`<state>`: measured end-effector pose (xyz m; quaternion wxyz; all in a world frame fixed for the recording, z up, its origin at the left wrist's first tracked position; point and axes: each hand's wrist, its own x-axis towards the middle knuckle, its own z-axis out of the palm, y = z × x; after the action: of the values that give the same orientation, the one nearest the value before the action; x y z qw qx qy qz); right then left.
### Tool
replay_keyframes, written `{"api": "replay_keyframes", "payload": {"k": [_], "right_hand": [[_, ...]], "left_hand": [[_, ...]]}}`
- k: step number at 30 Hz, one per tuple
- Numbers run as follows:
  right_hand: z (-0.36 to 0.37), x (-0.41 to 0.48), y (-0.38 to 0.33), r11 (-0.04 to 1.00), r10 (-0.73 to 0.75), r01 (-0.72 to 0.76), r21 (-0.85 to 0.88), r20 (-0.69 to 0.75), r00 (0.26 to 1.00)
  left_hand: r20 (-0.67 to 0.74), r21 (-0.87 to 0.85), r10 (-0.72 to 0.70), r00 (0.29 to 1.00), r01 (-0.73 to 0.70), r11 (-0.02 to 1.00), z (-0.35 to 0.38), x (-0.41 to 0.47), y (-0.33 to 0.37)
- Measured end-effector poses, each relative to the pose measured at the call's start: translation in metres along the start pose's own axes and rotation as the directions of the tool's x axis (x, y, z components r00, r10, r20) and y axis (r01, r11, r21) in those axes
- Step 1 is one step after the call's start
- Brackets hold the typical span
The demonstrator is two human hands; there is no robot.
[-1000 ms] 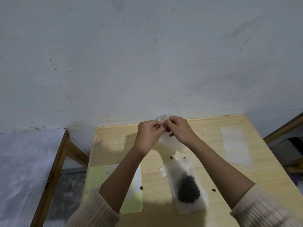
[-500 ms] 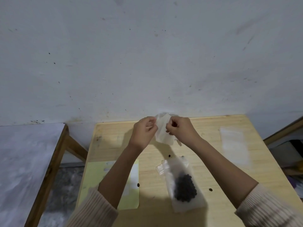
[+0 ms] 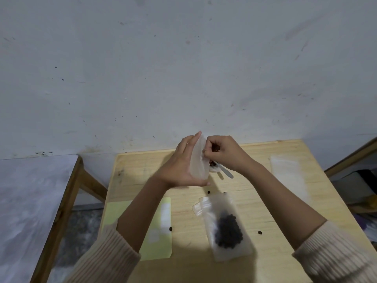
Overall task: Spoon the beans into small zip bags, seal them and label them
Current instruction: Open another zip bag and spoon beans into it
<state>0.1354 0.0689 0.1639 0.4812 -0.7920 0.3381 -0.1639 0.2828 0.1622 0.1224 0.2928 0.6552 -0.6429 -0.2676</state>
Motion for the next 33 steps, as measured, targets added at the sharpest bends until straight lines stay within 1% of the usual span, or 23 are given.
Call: {"api": "replay_keyframes", "payload": {"k": [2, 4, 6, 8, 11, 16, 18, 20, 22, 24, 25, 26, 27, 28, 29, 30, 31, 33], "right_hand": [[0.004, -0.001, 0.0, 0.999, -0.034, 0.036, 0.024, -0.083, 0.996], [0.01, -0.003, 0.0, 0.997, -0.062, 0.067, 0.045, -0.112, 0.992], [0.019, -0.004, 0.005, 0.998, -0.064, 0.062, -0.021, -0.117, 0.991], [0.026, -0.004, 0.007, 0.994, 0.001, -0.014, -0.106, -0.124, 0.992], [0.03, -0.005, 0.004, 0.993, 0.101, -0.107, -0.048, -0.117, 0.988], [0.027, -0.009, -0.004, 0.951, 0.14, -0.18, -0.252, -0.169, 0.976], [0.026, -0.011, -0.004, 0.939, 0.157, -0.199, -0.28, -0.164, 0.974], [0.024, -0.011, -0.002, 0.944, 0.147, -0.181, -0.275, -0.138, 0.979], [0.021, -0.01, 0.001, 0.963, 0.132, -0.145, -0.227, -0.074, 0.989], [0.016, -0.007, 0.008, 0.99, 0.134, -0.135, -0.045, -0.018, 0.991], [0.013, -0.005, 0.013, 0.988, 0.143, -0.14, 0.068, -0.038, 0.989], [0.009, -0.003, 0.022, 0.979, 0.155, -0.139, 0.151, -0.099, 0.983], [0.005, 0.0, 0.032, 0.972, 0.175, -0.138, 0.192, -0.186, 0.967], [0.002, 0.002, 0.044, 0.974, 0.195, -0.153, 0.164, -0.281, 0.94], [-0.001, 0.004, 0.059, 0.978, 0.209, -0.189, 0.092, -0.354, 0.912], [-0.004, 0.005, 0.076, 0.97, 0.221, -0.243, -0.008, -0.384, 0.897], [-0.005, 0.005, 0.092, 0.949, 0.248, -0.301, -0.098, -0.362, 0.899], [-0.003, 0.003, 0.119, 0.882, 0.387, -0.425, -0.205, -0.201, 0.9]], "left_hand": [[-0.067, 0.024, -0.016, 0.998, 0.018, 1.0, 0.003, -0.001, 0.001], [-0.15, 0.038, -0.024, 0.988, 0.03, 0.999, 0.008, -0.001, 0.001], [-0.227, 0.039, -0.012, 0.974, 0.022, 0.999, 0.013, -0.002, -0.001], [-0.284, 0.053, 0.024, 0.959, -0.009, 0.999, 0.018, -0.002, -0.003], [-0.319, 0.074, 0.061, 0.946, -0.039, 0.996, 0.023, -0.003, -0.004], [-0.391, 0.068, 0.09, 0.916, -0.069, 0.995, 0.028, -0.006, -0.007], [-0.407, 0.072, 0.099, 0.908, -0.076, 0.995, 0.029, -0.007, -0.009], [-0.403, 0.058, 0.086, 0.911, -0.069, 0.996, 0.031, -0.009, -0.008], [-0.409, 0.057, 0.082, 0.909, -0.064, 0.996, 0.031, -0.009, -0.009], [-0.454, 0.108, 0.113, 0.884, -0.072, 0.992, 0.03, -0.009, -0.014], [-0.485, 0.147, 0.13, 0.864, -0.066, 0.987, 0.029, -0.009, -0.017], [-0.515, 0.186, 0.139, 0.846, -0.048, 0.981, 0.028, -0.009, -0.021], [-0.536, 0.218, 0.138, 0.833, -0.021, 0.976, 0.026, -0.009, -0.025], [-0.543, 0.233, 0.117, 0.832, 0.016, 0.972, 0.025, -0.009, -0.029], [-0.534, 0.225, 0.07, 0.843, 0.062, 0.972, 0.024, -0.01, -0.031], [-0.513, 0.201, 0.01, 0.858, 0.109, 0.974, 0.024, -0.01, -0.033], [-0.486, 0.173, -0.045, 0.873, 0.146, 0.974, 0.026, -0.011, -0.036], [-0.452, 0.148, -0.089, 0.887, 0.173, 0.974, 0.031, -0.012, -0.042]]}}
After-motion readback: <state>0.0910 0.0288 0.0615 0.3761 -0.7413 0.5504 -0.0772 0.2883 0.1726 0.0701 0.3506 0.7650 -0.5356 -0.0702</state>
